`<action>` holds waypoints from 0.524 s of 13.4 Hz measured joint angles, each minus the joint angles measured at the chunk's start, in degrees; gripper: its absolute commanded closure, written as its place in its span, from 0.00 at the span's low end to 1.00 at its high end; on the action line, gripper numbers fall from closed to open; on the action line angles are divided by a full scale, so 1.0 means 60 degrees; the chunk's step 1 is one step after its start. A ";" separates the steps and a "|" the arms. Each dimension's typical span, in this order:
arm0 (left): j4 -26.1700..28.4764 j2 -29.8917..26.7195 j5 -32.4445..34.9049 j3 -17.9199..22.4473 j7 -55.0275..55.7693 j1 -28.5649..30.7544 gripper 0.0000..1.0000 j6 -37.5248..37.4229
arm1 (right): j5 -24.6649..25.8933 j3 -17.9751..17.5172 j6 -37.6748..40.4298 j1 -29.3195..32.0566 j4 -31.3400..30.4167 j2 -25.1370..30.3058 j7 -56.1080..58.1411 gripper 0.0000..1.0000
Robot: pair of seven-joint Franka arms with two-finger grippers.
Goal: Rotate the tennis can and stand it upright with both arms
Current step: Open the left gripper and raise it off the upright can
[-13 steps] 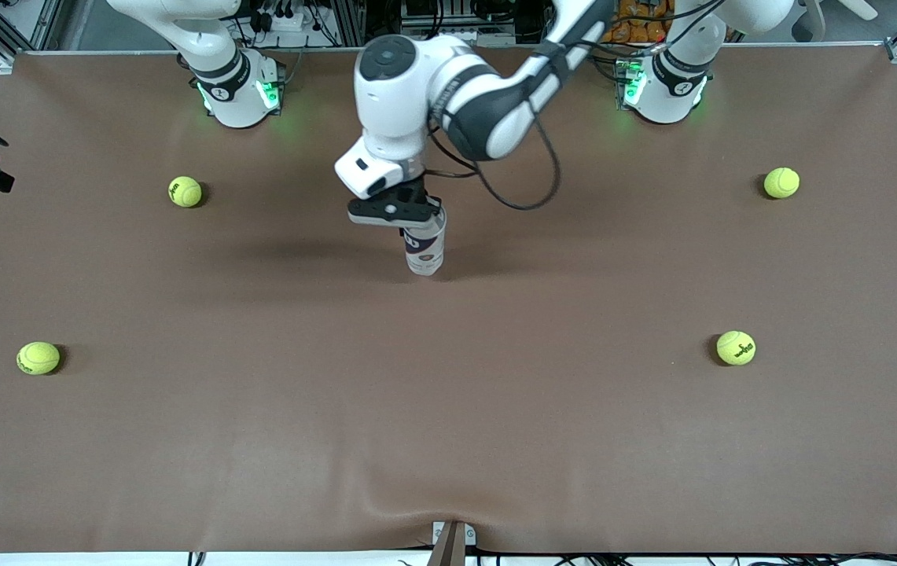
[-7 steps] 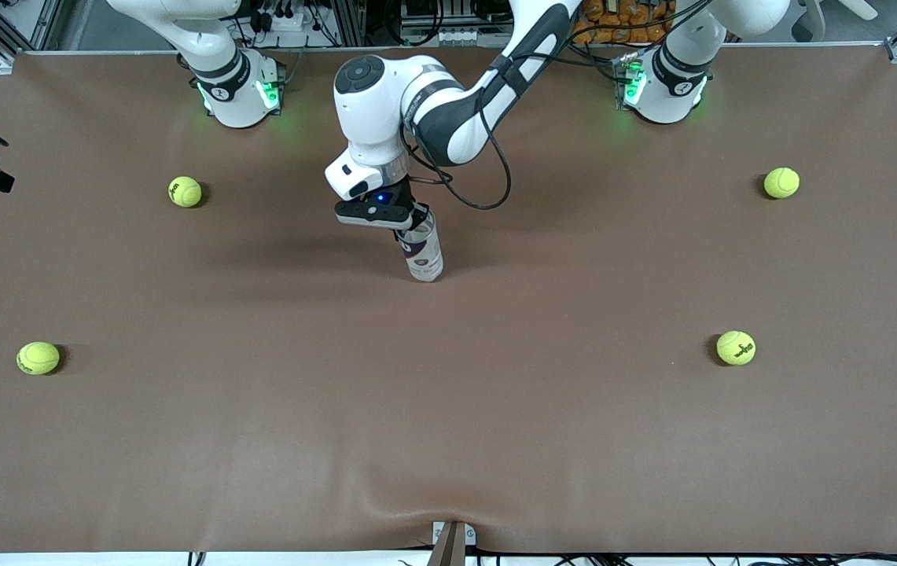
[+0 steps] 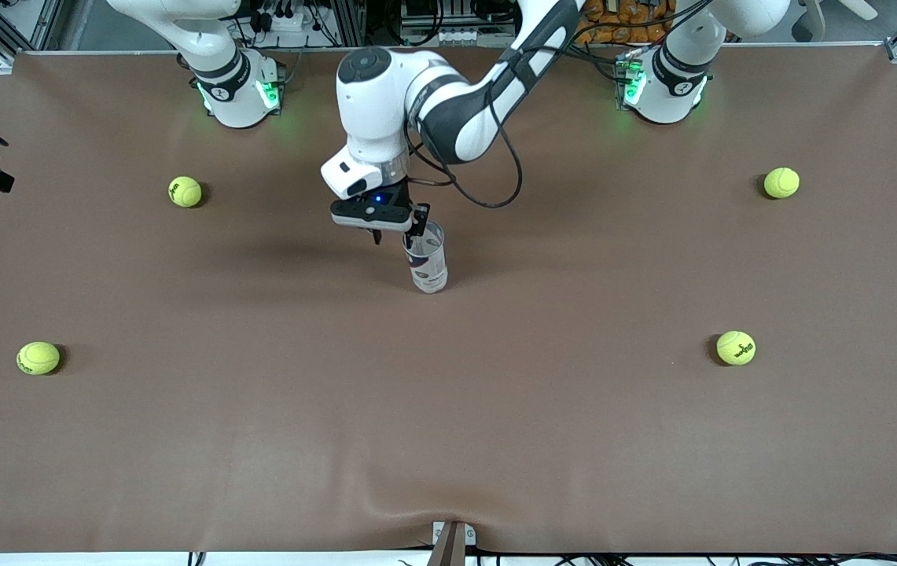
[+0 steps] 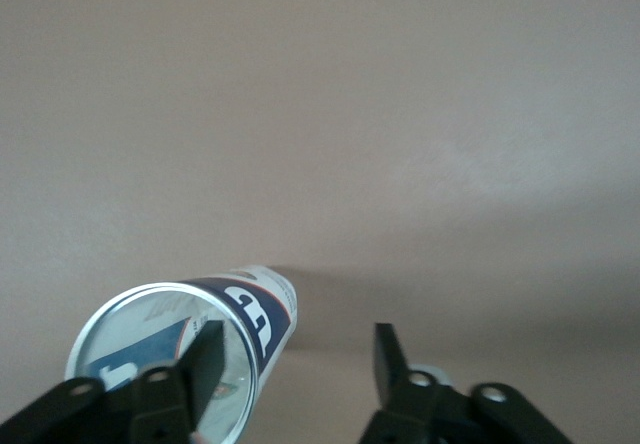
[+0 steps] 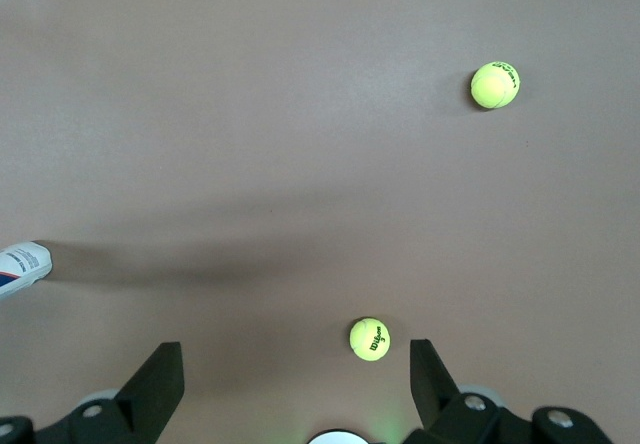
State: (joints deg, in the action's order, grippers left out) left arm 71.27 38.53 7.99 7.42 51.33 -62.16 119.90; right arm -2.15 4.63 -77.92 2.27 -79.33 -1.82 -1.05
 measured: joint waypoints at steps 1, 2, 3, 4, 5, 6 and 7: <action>-0.0073 -0.0390 -0.0006 0.0003 0.0003 0.0146 0.00 -0.0549 | 0.0000 0.0000 0.0000 0.0000 0.0001 -0.0001 0.0000 0.00; -0.0128 -0.0844 -0.0031 0.0007 0.0002 0.0369 0.00 -0.1110 | 0.0000 -0.0001 0.0000 0.0000 0.0003 -0.0002 0.0000 0.00; -0.0158 -0.1394 -0.0102 0.0010 -0.0023 0.0647 0.00 -0.1575 | 0.0000 -0.0002 0.0000 0.0000 0.0006 -0.0004 -0.0001 0.00; -0.0169 -0.1951 -0.0191 0.0018 -0.0167 0.0944 0.00 -0.1986 | 0.0000 -0.0002 0.0000 0.0000 0.0008 -0.0005 -0.0001 0.00; -0.0176 -0.2508 -0.0309 0.0032 -0.0609 0.1300 0.00 -0.2479 | 0.0000 -0.0001 0.0000 0.0000 0.0010 -0.0005 -0.0001 0.00; -0.0173 -0.3040 -0.0421 0.0051 -0.1351 0.1725 0.00 -0.3136 | 0.0000 -0.0001 0.0001 0.0000 0.0014 -0.0007 -0.0001 0.00; -0.0164 -0.3542 -0.0457 0.0082 -0.2222 0.2212 0.00 -0.3857 | 0.0000 -0.0002 0.0001 0.0000 0.0018 -0.0010 -0.0001 0.00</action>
State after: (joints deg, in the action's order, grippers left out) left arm 70.29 17.27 5.25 7.91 37.99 -48.89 96.76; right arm -2.15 4.62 -77.92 2.27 -79.23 -1.89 -1.06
